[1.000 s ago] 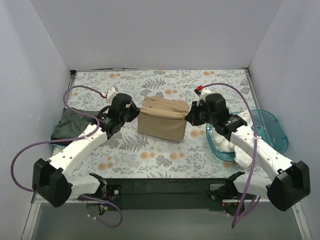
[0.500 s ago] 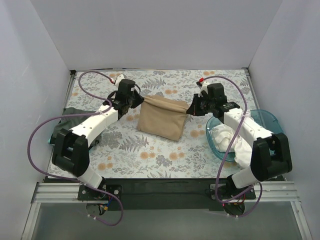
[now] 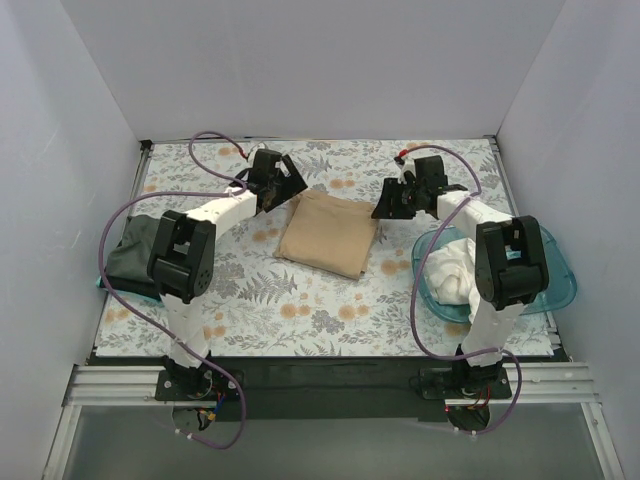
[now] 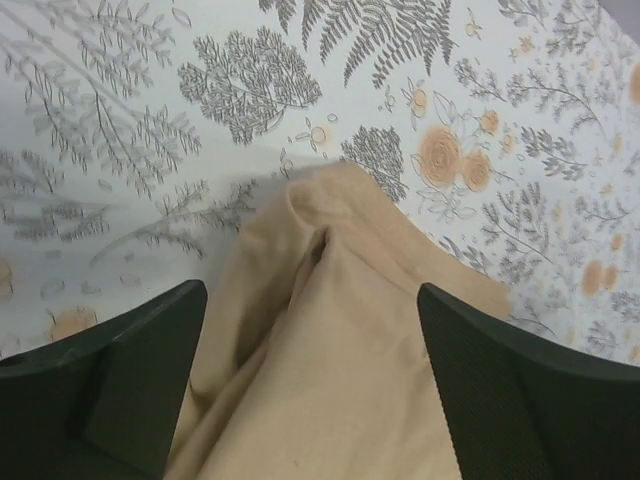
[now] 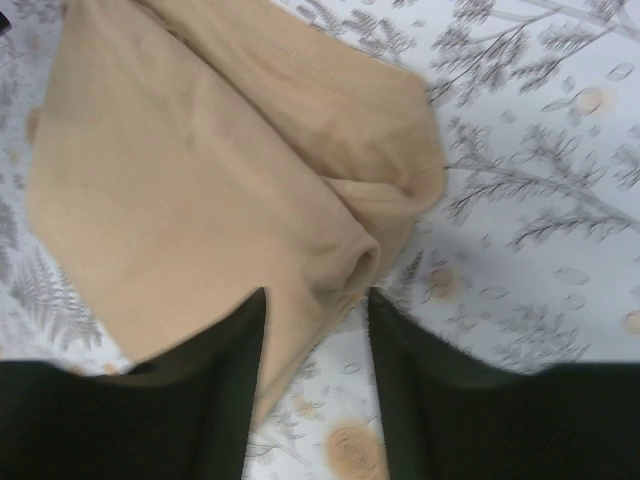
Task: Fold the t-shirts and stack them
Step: Fold the tshirt
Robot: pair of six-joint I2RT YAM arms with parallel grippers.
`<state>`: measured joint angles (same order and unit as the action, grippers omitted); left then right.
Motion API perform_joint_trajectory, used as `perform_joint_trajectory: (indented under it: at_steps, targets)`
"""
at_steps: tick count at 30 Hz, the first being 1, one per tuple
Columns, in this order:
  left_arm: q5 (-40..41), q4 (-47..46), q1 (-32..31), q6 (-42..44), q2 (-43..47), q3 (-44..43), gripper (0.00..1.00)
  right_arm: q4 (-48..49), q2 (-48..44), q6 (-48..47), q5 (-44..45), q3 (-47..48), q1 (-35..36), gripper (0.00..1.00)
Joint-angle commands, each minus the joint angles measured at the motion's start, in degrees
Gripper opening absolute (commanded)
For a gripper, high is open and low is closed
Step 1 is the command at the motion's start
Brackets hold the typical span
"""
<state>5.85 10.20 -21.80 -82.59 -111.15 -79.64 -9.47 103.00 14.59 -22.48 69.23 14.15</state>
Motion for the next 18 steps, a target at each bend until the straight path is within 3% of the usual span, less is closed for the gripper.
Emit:
perform_joint_trajectory:
  at_steps: [1, 2, 3, 9, 18]
  targets:
    - [-2.4, -0.4, 2.2, 2.4, -3.1, -5.7, 0.9, -0.3, 4.4, -2.7, -1.5, 6.0, -2.8, 0.58]
    - [-3.5, 1.1, 2.6, 2.3, -4.4, -7.4, 0.9, -0.6, 4.9, -3.1, -2.6, 6.9, -3.2, 0.71]
    - [-4.8, 1.5, 2.8, 2.3, -4.7, -7.8, 0.91, -1.0, 5.2, -3.7, -3.4, 8.3, -3.5, 0.98]
    - [-8.8, 0.8, 2.9, 4.1, 2.0, -0.2, 0.92, -1.9, -1.5, -5.7, -6.2, 5.7, -3.4, 0.98]
    - [-15.8, -4.3, 2.8, 12.7, 11.0, 14.7, 0.93, -1.9, -22.2, -6.2, -5.3, -7.9, -3.3, 0.98]
